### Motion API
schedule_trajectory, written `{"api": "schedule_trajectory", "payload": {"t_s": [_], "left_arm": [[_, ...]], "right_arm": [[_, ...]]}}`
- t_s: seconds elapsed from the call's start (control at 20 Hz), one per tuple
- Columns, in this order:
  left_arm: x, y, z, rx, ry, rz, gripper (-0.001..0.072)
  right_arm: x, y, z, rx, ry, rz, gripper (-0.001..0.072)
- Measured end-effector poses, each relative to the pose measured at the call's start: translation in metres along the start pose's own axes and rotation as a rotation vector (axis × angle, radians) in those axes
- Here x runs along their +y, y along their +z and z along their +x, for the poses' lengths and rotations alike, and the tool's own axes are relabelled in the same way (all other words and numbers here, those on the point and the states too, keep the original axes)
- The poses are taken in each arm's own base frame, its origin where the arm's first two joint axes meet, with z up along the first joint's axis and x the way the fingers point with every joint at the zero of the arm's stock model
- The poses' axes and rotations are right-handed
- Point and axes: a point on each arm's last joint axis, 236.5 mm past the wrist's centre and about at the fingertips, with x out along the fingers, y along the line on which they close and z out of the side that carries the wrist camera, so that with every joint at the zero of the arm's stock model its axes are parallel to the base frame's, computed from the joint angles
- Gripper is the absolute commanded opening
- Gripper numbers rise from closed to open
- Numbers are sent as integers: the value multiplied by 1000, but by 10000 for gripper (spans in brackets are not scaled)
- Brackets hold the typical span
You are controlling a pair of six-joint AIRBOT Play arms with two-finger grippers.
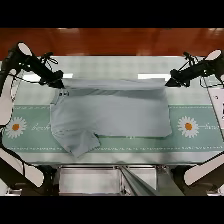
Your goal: Fold the shirts.
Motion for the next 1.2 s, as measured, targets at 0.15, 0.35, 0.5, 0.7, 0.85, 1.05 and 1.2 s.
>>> {"api": "schedule_trajectory", "payload": {"t_s": [0.15, 0.35, 0.5, 0.7, 0.85, 1.05, 1.2], "left_arm": [[0, -10, 2, 44, -5, 3, 17], [1, -22, 4, 101, -8, 3, 19], [0, -33, 5, 151, -13, -9, 506], [1, -50, -8, 201, 12, -38, 509], [0, -54, -36, 125, 66, -39, 509], [6, -76, -63, -62, 99, -88, 508], [33, -127, -58, -148, 60, -233, 508]], "right_arm": [[-6, -7, 2, 27, -21, 8, 24], [-9, -14, 2, 57, -30, 15, 39], [-10, -20, 2, 78, -35, 32, 411], [-13, -35, -9, 127, -74, 53, 411], [-28, -51, -32, 111, -170, 94, 411], [-40, -98, -40, 21, -205, 143, 411], [-40, -147, -31, -71, -143, 164, 411]]}}
